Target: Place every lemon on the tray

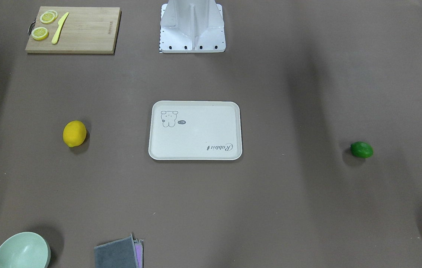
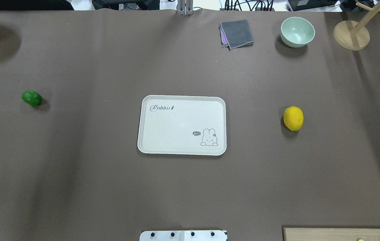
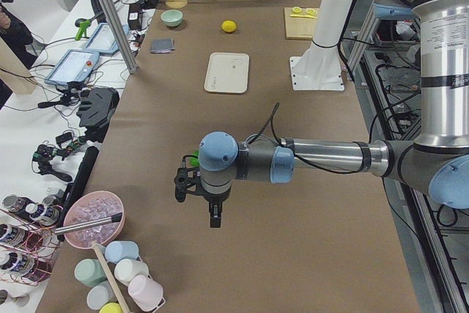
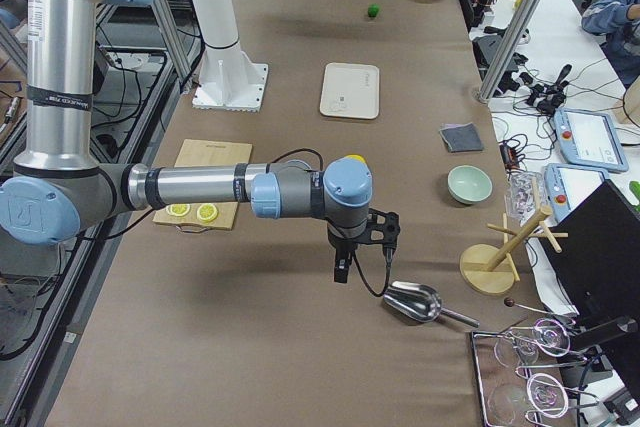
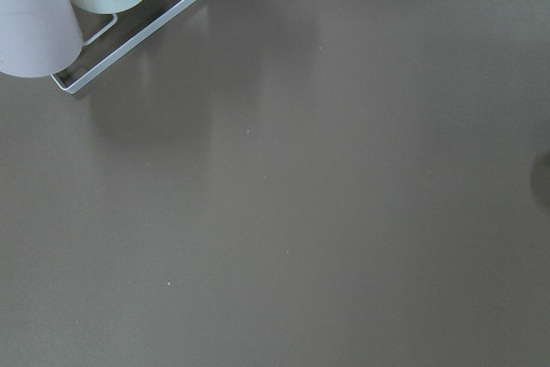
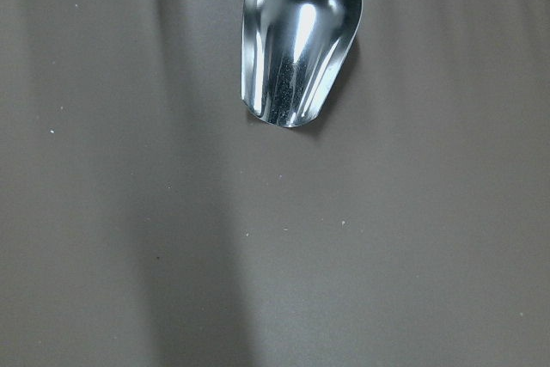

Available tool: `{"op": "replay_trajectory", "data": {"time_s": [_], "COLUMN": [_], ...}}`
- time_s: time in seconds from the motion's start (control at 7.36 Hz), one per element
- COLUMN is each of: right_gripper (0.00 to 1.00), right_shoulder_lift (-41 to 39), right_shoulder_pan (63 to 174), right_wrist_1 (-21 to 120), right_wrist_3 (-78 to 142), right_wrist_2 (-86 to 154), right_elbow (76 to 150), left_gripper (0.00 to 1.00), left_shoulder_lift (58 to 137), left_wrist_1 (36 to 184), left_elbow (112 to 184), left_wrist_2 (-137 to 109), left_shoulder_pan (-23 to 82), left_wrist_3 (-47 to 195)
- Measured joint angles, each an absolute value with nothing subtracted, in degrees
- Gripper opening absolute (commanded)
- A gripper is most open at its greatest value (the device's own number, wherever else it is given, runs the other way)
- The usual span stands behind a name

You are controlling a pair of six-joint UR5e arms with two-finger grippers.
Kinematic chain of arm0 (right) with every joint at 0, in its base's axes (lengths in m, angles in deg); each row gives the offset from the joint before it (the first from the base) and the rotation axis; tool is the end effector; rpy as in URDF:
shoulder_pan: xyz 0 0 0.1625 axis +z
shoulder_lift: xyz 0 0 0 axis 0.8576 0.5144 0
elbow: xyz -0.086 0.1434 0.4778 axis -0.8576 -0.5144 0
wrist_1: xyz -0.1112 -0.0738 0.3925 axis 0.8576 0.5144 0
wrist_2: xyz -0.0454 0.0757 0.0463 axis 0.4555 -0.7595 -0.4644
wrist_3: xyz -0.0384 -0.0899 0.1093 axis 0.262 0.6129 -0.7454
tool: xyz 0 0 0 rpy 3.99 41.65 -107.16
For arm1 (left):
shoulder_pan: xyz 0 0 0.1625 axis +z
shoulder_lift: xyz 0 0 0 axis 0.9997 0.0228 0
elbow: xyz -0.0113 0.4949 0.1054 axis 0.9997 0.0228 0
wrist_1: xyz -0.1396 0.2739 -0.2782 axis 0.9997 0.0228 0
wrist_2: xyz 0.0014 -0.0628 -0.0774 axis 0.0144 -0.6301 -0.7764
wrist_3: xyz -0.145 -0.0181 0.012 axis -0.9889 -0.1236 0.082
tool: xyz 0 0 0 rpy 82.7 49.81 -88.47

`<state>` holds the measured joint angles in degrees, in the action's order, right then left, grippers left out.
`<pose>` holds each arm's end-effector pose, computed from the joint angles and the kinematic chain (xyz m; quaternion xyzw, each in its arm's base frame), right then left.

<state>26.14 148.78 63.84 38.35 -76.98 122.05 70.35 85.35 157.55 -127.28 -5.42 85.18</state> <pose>0.0289 -0.4382 0.7277 0.0008 -0.3784 0.0664 0.9233 -0.0611 -0.4287 0.7417 0.0352 0.3803 -0.0490 0.9229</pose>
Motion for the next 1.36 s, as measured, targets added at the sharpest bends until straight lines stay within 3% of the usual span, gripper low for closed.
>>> {"op": "replay_trajectory", "data": {"time_s": [0.68, 1.36], "right_gripper": [1.00, 1.00], "right_shoulder_lift": [24.6, 13.5], "right_shoulder_pan": [146.8, 131.6], "right_wrist_1": [64.0, 63.3], "right_wrist_3": [37.2, 22.8], "right_wrist_2": [-79.7, -81.3], "right_elbow": [122.1, 121.6], "left_gripper": [0.98, 0.98], "left_shoulder_lift": [71.7, 80.9], "left_wrist_1": [85.3, 85.2], "left_elbow": [157.6, 157.3], "left_wrist_2": [-126.6, -127.1], "left_shoulder_pan": [-4.7, 5.8], "left_wrist_3": [83.8, 60.1]}}
